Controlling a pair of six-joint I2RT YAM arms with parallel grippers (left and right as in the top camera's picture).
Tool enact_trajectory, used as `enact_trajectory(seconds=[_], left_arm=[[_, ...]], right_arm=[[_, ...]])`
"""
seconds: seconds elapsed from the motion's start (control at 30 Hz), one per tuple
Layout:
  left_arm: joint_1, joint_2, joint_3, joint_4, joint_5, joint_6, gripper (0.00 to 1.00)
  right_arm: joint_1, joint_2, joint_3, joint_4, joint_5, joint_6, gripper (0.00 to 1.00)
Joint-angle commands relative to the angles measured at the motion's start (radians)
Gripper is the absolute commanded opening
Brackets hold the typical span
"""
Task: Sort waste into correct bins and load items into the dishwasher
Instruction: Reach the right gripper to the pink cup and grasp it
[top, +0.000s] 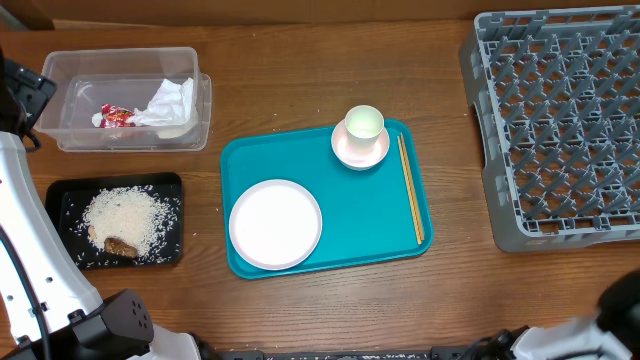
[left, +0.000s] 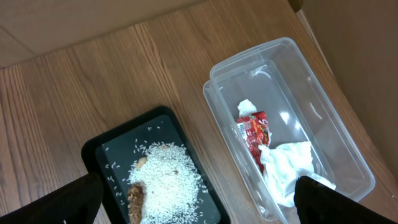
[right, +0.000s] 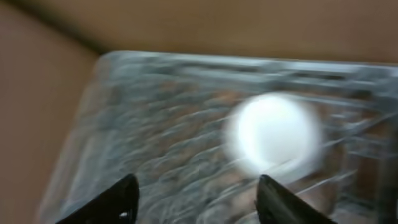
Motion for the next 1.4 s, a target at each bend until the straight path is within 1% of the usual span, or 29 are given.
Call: enact_trajectory(seconds=[0.0, 0.07, 0.13, 0.2, 0.27, 0.33, 0.43, 0.53, 0.63, 0.7, 0.8, 0.97, 1.0, 1.1, 1.2, 1.27, 1.3, 1.37], left_arm=[[0.0, 0.003, 0.004, 0.001, -0.01, -0.018, 1.0], [0.0, 0.003, 0.004, 0.001, -0.011, -0.018, 1.0], [0.0, 0.003, 0.004, 0.001, -0.011, -0.018, 1.0], [0.0, 0.003, 0.004, 0.001, -0.011, -0.018, 1.0], [0.0, 0.003, 0.004, 0.001, -0.01, -0.018, 1.0], [0.0, 0.003, 0.004, 0.001, -0.01, -0.018, 1.0], [0.0, 0.003, 0.004, 0.001, -0.011, -0.018, 1.0], [0.0, 0.003, 0.004, 0.001, -0.011, -0.018, 1.0], [0.0, 0.003, 0.004, 0.001, -0.01, -0.018, 1.0], [0.0, 0.003, 0.004, 0.001, -0.01, -0.018, 1.0], [0.0, 0.003, 0.004, 0.001, -0.011, -0.018, 1.0], [0.0, 0.003, 0.004, 0.001, -0.01, -0.018, 1.0], [0.0, 0.003, 0.004, 0.001, -0.01, -0.018, 1.0], [0.0, 0.003, 0.004, 0.001, -0.01, -0.018, 1.0], [0.0, 0.003, 0.004, 0.001, -0.01, -0.018, 1.0], [0.0, 0.003, 0.004, 0.001, -0.01, -0.018, 1.0], [0.0, 0.003, 0.004, 0.001, -0.01, -0.018, 1.0], [0.0, 0.003, 0.004, 0.001, -0.011, -0.018, 1.0]], right_arm=[[0.032, -0.137, 0.013, -0.093, -0.57, -0.019, 0.74], [0.088, -0.161, 0.013, -0.182, -0.661, -0.07, 0.73], [0.187, -0.173, 0.013, -0.285, -0.646, -0.156, 0.72], [0.301, -0.172, 0.013, -0.366, -0.571, -0.225, 0.72], [0.444, -0.163, 0.013, -0.431, -0.428, -0.236, 0.72], [0.586, -0.151, 0.013, -0.458, -0.282, -0.236, 0.73], [0.813, -0.118, 0.013, -0.447, -0.058, -0.235, 0.73], [1.015, -0.054, 0.013, -0.386, 0.124, -0.225, 0.73], [1.169, 0.043, 0.013, -0.313, 0.245, -0.223, 0.72], [1.242, 0.109, 0.013, -0.273, 0.314, -0.22, 0.72], [1.323, 0.198, 0.013, -0.222, 0.409, -0.201, 0.7], [1.402, 0.292, 0.013, -0.172, 0.516, -0.201, 0.63], [1.411, 0.304, 0.013, -0.166, 0.523, -0.201, 0.62], [1.425, 0.323, 0.013, -0.155, 0.526, -0.201, 0.54], [1.425, 0.336, 0.013, -0.158, 0.526, -0.186, 0.48], [1.425, 0.34, 0.013, -0.165, 0.523, -0.17, 0.4], [1.425, 0.342, 0.013, -0.168, 0.517, -0.171, 0.38], [1.425, 0.344, 0.013, -0.172, 0.494, -0.17, 0.37]])
